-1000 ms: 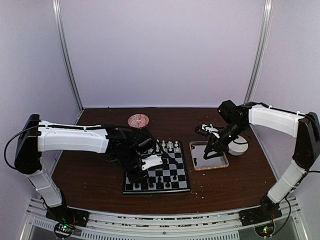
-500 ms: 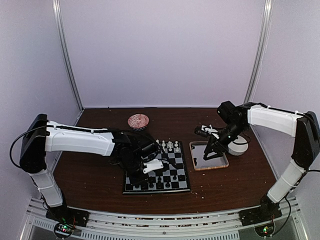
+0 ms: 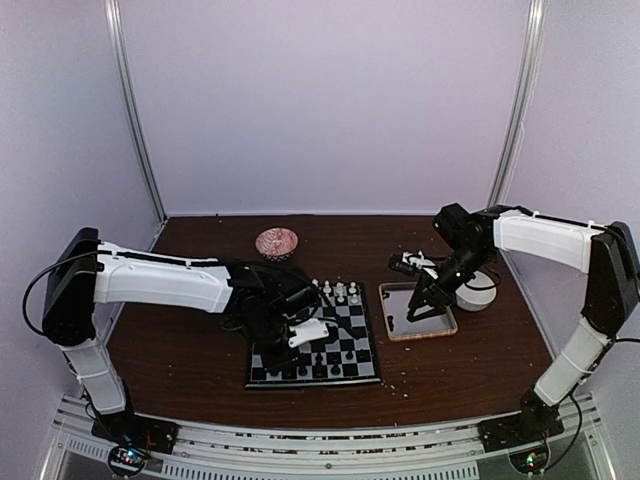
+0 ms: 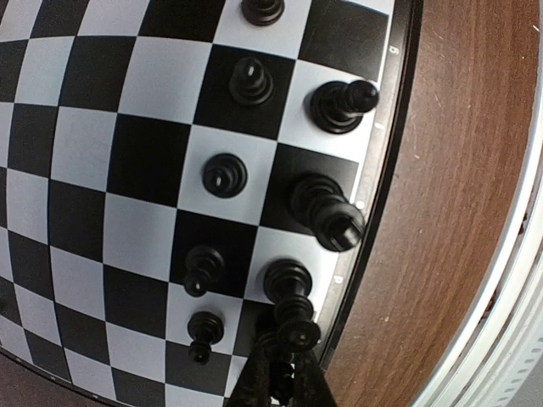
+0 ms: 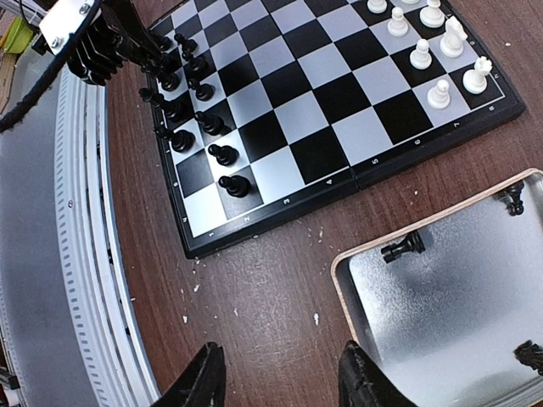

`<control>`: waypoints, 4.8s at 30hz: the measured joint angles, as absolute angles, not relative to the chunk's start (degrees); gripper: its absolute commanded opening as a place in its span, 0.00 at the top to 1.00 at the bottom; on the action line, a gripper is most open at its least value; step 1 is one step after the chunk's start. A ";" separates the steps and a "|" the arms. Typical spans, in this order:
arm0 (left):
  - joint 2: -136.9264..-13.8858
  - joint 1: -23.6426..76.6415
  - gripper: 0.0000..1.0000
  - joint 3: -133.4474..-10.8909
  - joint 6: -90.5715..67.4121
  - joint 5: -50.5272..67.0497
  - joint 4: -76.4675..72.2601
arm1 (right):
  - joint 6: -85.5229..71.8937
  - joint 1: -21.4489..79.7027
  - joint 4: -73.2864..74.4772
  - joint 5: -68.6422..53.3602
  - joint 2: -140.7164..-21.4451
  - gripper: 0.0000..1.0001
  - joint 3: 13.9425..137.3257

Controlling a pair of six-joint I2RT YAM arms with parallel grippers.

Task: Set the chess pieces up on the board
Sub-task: Place the bishop on f8, then pick up the knight from the storage box.

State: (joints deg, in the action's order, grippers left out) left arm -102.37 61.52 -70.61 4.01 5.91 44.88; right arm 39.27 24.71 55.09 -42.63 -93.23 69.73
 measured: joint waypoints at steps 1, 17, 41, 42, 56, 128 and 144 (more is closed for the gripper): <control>-102.43 61.52 1.00 -70.61 4.01 5.89 44.84 | 39.27 24.71 55.11 -42.63 -93.23 0.53 69.73; -103.09 61.52 0.90 -70.61 4.03 5.65 44.60 | 39.29 24.71 55.70 -42.63 -93.25 0.53 69.73; -99.35 61.52 0.77 -70.61 3.97 2.46 45.34 | 39.22 24.71 56.23 -42.57 -93.25 0.53 69.95; -98.72 61.52 0.77 -70.63 3.97 1.91 45.63 | 39.16 24.71 56.58 -42.52 -93.21 0.53 70.24; -92.47 59.70 0.71 -76.49 2.28 -2.63 45.84 | 38.68 24.64 56.82 -21.30 -89.91 0.59 74.83; -90.19 56.71 0.67 -70.04 -9.34 7.31 25.26 | 59.51 23.40 70.65 9.93 -127.26 0.62 97.76; -90.19 56.71 0.67 -69.71 -9.37 7.31 25.26 | 54.30 22.94 66.15 9.21 -125.14 0.66 95.50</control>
State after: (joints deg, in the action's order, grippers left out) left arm -90.19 56.71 -69.71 -9.37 7.31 25.26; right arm 54.30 22.94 66.15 9.21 -125.14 95.50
